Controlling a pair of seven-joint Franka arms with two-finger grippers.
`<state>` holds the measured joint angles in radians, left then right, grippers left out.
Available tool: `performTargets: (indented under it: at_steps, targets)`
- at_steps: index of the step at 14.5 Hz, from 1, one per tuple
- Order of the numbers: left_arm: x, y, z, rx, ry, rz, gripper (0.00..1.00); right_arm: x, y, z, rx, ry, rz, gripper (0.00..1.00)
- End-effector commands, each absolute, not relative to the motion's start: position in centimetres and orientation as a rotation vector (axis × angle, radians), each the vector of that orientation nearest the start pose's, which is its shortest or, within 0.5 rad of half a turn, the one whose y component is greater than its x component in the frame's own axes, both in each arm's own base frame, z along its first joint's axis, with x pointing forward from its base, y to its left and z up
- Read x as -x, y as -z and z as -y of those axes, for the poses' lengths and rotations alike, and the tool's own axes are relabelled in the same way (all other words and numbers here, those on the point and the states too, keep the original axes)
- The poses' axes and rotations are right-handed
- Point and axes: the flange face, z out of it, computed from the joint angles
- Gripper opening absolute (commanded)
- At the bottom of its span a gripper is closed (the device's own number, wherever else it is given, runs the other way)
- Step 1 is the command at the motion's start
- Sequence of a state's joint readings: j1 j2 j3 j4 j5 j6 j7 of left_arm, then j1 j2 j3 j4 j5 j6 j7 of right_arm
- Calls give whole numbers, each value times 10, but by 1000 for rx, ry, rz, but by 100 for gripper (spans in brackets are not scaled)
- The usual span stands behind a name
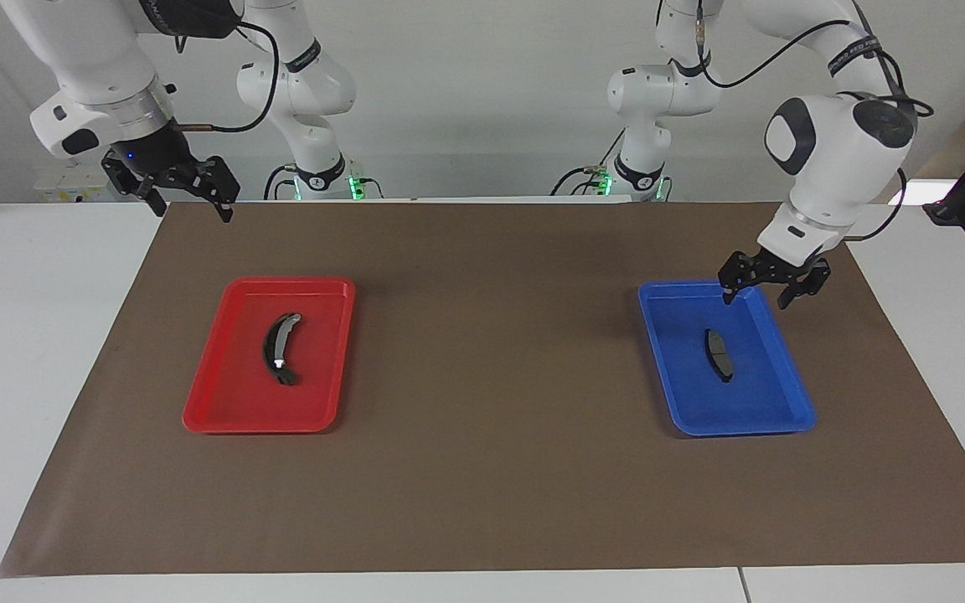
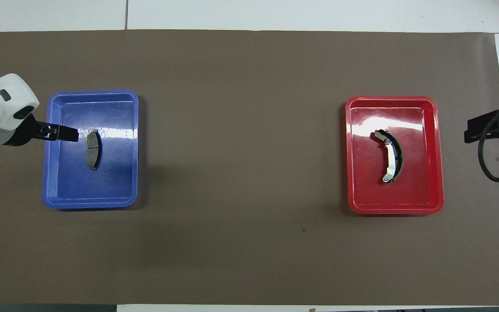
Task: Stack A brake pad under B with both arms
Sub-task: 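Grasp the small pad with the left gripper while the right gripper grasps the curved pad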
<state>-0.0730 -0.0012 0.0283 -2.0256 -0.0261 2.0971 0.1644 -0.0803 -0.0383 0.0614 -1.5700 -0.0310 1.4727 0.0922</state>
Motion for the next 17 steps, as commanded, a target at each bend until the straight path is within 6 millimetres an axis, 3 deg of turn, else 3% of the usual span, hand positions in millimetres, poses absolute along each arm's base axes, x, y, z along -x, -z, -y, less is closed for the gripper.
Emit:
performTargets:
  at_steps: [1, 3, 5, 8, 11, 14, 16, 17]
  targets:
    - [-559, -406, 27, 3147, 138, -284, 97, -525, -638, 11, 3158, -106, -174, 100]
    - [-558, -379, 21, 3147, 111, -269, 95, -528, -639, 24, 3155, -70, -213, 100]
    - [-544, -349, 19, 3144, 135, -260, 94, -535, -624, 24, 3156, 67, -167, 100]
    - [-541, -316, 17, 3135, 182, -255, 93, -538, -583, 17, 3155, 58, -136, 100]
    - [-546, -295, 14, 3131, 204, -245, 92, -548, -506, -9, 3120, 40, -18, 100]
    - [-547, -286, 10, 3132, 197, -227, 92, -550, -429, -16, 3108, 112, 50, 100]
    - [-547, -287, 10, 3137, 189, -189, 90, -542, -382, -5, 3110, 172, 136, 100]
    - [-546, -287, 12, 3138, 187, -172, 81, -538, -366, 4, 3112, 189, 127, 100]
